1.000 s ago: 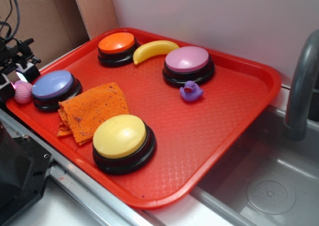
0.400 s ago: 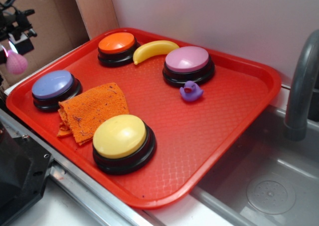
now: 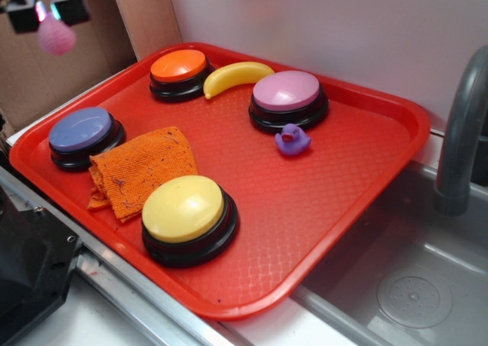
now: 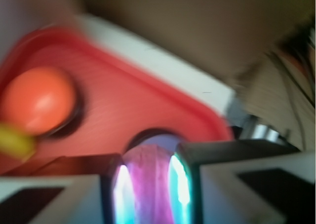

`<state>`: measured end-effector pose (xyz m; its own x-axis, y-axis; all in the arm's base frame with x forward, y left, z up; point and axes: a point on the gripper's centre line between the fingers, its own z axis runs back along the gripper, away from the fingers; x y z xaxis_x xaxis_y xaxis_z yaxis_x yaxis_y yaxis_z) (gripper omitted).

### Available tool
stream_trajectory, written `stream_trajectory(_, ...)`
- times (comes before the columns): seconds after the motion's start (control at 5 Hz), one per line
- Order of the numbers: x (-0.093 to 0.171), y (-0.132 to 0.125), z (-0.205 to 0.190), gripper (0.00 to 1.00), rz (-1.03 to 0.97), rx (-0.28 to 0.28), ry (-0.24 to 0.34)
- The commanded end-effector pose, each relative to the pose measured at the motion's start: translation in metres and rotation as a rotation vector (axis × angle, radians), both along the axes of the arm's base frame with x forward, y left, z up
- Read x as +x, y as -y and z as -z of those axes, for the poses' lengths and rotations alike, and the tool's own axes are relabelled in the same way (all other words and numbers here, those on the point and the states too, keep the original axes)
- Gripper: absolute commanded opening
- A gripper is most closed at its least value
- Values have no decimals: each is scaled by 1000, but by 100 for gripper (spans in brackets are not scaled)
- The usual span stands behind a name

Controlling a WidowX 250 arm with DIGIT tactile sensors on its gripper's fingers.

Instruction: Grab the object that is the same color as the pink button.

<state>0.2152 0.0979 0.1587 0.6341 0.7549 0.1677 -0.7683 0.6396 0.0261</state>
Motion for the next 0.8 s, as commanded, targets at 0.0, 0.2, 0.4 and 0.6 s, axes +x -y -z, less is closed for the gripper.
stream_trajectory(0.0,10,47,-34,0,281,0,89)
stream_trajectory(0.2,18,65,-25,0,372,-82,92)
stream_trajectory(0.4,19,75,-17,0,367,-37,87)
stream_trajectory(0.6,19,71,-15,0,360,-27,68)
